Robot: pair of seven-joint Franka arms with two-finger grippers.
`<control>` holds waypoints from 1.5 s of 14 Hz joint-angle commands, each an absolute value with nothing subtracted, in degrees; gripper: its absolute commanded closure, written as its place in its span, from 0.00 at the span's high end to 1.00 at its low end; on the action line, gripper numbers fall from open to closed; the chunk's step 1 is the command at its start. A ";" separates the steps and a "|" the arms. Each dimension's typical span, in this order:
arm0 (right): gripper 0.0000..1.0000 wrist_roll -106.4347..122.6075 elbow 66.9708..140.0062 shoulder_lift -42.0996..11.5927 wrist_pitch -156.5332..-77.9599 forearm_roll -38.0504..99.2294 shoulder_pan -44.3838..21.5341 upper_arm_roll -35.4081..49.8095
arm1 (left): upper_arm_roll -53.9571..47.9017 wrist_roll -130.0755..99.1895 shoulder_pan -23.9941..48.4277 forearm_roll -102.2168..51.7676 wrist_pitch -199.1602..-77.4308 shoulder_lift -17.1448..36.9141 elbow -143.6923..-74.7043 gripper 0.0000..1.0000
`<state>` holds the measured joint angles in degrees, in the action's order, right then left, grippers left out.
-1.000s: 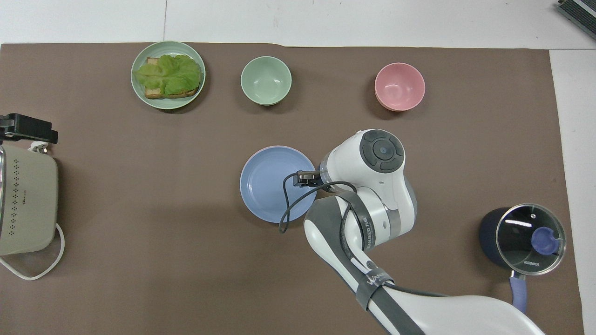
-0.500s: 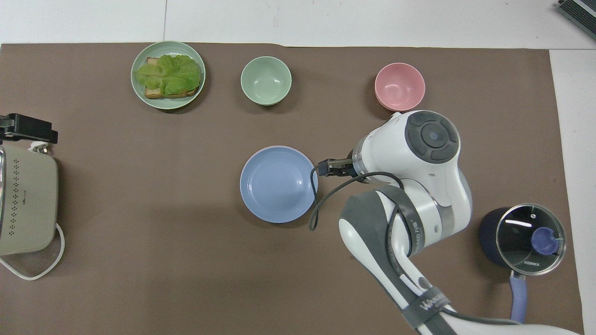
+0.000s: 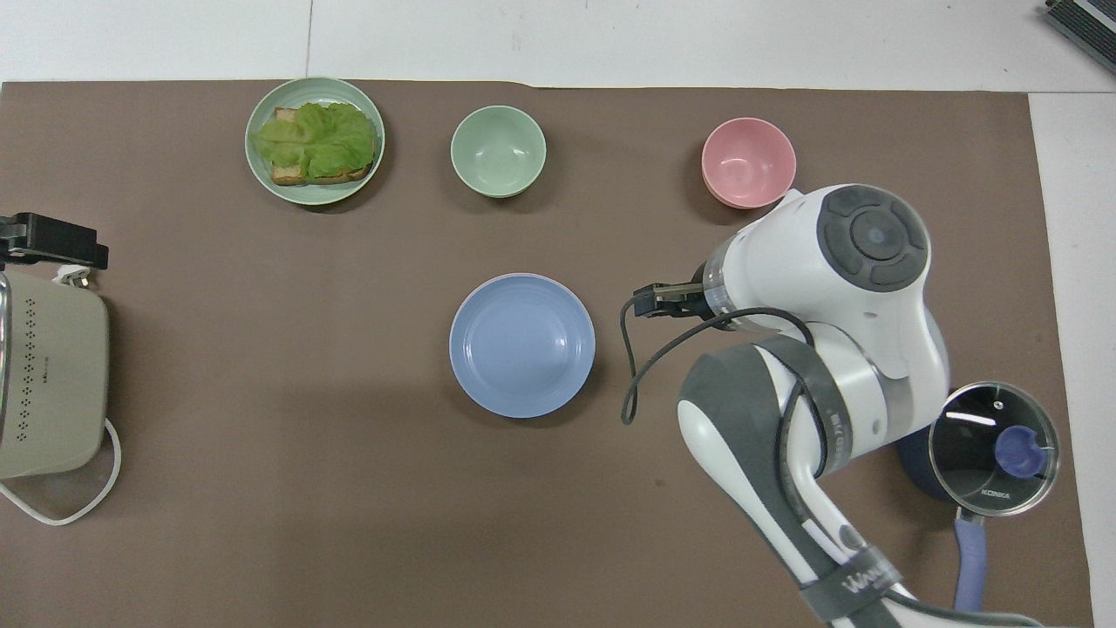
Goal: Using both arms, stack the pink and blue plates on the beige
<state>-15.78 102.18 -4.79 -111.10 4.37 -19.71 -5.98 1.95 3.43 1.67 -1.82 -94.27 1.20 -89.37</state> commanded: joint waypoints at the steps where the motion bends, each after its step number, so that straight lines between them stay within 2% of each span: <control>1: 1.00 -14.24 102.30 -2.73 -108.38 3.25 -16.27 -5.45 | 1.67 3.52 1.32 -0.79 -93.43 0.35 -89.82 1.00; 5: 1.00 -13.71 102.30 -1.06 -104.77 3.08 -11.35 -5.54 | 1.67 3.52 1.23 -0.79 -93.43 0.35 -89.82 1.00; 12: 1.00 -7.13 101.52 5.18 -96.34 -1.41 -4.05 -5.62 | 1.67 3.52 1.23 -0.79 -93.43 0.35 -89.82 1.00; 19: 1.00 -5.10 90.20 5.02 -87.74 -1.84 -1.93 -5.71 | 1.67 3.60 1.23 -0.79 -93.43 0.35 -89.82 1.00; 21: 1.00 -5.18 89.38 4.83 -86.05 -2.37 -2.28 -5.71 | 1.67 3.52 1.23 -0.79 -93.43 0.35 -89.82 1.00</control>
<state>-6.25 91.64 5.81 -88.08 -0.82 -2.58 -6.23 1.95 3.43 1.67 -1.82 -94.27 1.20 -89.37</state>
